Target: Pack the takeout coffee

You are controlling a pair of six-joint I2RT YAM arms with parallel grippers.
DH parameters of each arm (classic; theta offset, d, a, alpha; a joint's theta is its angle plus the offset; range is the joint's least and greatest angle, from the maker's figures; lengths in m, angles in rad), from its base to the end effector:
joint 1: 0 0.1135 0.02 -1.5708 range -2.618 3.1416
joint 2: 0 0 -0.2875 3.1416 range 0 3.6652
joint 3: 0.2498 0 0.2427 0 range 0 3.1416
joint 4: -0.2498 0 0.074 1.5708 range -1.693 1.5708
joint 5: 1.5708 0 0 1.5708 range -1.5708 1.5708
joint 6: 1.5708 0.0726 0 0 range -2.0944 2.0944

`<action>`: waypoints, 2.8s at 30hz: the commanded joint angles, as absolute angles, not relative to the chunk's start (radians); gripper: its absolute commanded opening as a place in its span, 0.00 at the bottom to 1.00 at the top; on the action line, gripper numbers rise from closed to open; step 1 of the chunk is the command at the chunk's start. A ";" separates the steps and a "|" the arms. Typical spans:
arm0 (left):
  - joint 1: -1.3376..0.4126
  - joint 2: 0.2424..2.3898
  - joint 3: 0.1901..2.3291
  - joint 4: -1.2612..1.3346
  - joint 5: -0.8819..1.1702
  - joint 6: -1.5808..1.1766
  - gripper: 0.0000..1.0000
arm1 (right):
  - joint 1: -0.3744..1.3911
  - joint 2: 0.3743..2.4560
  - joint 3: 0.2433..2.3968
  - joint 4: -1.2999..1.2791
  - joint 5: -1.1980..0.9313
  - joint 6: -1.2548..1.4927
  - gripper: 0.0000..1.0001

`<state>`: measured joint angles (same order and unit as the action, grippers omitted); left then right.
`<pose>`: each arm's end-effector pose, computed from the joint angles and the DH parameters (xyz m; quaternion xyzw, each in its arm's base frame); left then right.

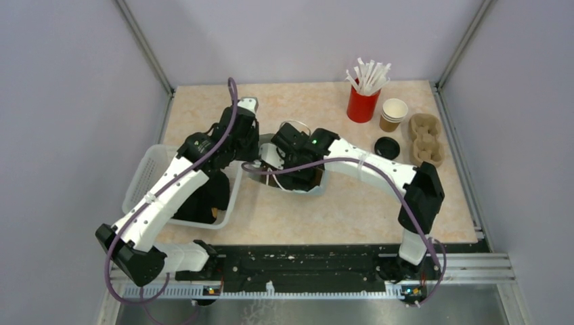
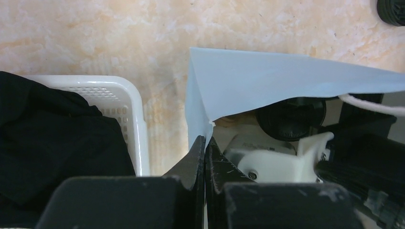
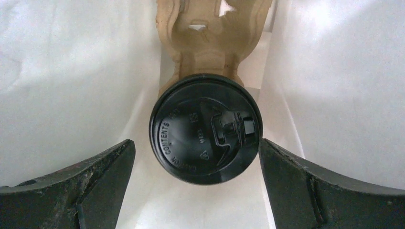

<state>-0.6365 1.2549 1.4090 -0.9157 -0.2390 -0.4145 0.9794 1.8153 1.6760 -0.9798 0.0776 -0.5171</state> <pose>0.2181 -0.1398 0.3824 0.0545 0.9123 -0.1013 0.3931 0.2247 0.3245 0.2875 -0.6562 0.7196 0.0145 0.2265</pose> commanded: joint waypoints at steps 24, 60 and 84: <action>-0.639 1.270 1.469 -0.938 -0.091 -0.448 0.00 | 1.057 1.577 1.805 -0.980 0.191 -0.233 0.67; -0.637 1.203 1.401 -0.948 -0.063 -0.568 0.00 | 1.056 1.402 2.174 -1.140 0.533 0.170 0.87; -0.595 1.297 1.530 -1.049 0.123 -0.649 0.13 | -0.163 1.283 1.298 -1.222 0.135 0.359 0.99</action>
<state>-0.5987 1.3266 1.5002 -1.0763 0.0940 -0.6849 -0.0826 1.3094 1.3373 -1.2770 0.2165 0.4458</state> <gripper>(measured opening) 0.101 0.985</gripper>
